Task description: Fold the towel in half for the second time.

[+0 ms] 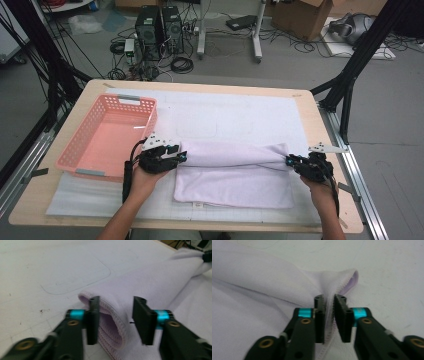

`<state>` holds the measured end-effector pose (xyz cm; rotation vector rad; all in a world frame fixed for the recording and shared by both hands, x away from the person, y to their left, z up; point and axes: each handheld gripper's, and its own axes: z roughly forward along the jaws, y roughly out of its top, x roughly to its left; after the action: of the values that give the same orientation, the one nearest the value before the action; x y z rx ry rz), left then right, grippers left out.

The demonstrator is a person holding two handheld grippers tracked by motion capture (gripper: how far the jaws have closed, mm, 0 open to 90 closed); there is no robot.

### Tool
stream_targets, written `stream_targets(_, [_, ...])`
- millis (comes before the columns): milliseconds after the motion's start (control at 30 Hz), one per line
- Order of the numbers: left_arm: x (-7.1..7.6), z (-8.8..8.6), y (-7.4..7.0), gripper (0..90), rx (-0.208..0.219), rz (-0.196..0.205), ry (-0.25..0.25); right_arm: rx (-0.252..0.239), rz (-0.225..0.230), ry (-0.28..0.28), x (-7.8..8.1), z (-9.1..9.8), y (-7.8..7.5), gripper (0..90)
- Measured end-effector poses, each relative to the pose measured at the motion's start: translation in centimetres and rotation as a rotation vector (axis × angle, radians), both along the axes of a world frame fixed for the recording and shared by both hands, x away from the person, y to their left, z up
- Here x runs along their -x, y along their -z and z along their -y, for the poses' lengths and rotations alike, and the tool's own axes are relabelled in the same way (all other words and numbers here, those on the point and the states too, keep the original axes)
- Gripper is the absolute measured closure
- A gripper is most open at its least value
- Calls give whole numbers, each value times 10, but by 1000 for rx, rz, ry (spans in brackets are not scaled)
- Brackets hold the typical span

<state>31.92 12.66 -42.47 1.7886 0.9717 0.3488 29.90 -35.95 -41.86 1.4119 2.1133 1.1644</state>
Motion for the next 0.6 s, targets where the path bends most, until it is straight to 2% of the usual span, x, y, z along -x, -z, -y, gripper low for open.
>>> stream_targets(33, [-1, 0, 0, 439, -1, 8, -11, -10, 6, 20, 0, 2, -1, 626])
stream_targets(100, [-6, 0, -3, 422, 5, 1, -21, -60, 11, 58, 0, 5, -5, 575])
stream_targets(167, [-11, 3, -5, 402, 9, 3, -26, -65, 20, 87, -4, 6, -9, 542])
stream_targets(233, [-18, 6, -6, 382, -3, 0, -33, -41, 0, 98, -12, 4, -11, 518])
stream_targets(333, [-30, 13, -4, 366, -53, -30, -41, 28, -33, 89, -29, -4, -10, 518])
stream_targets(400, [-38, 13, 1, 368, -51, -58, -58, 55, -50, 90, -38, -10, -8, 498])
stream_targets(467, [-45, 11, 6, 384, -35, -94, -74, 90, -87, 90, -51, -17, -3, 488])
stream_targets(533, [-49, 12, 12, 443, -17, -151, -60, 105, -115, 96, -58, -21, 2, 490])
stream_targets(600, [-49, 15, 15, 542, -44, -170, -39, 109, -147, 85, -63, -24, 6, 561])
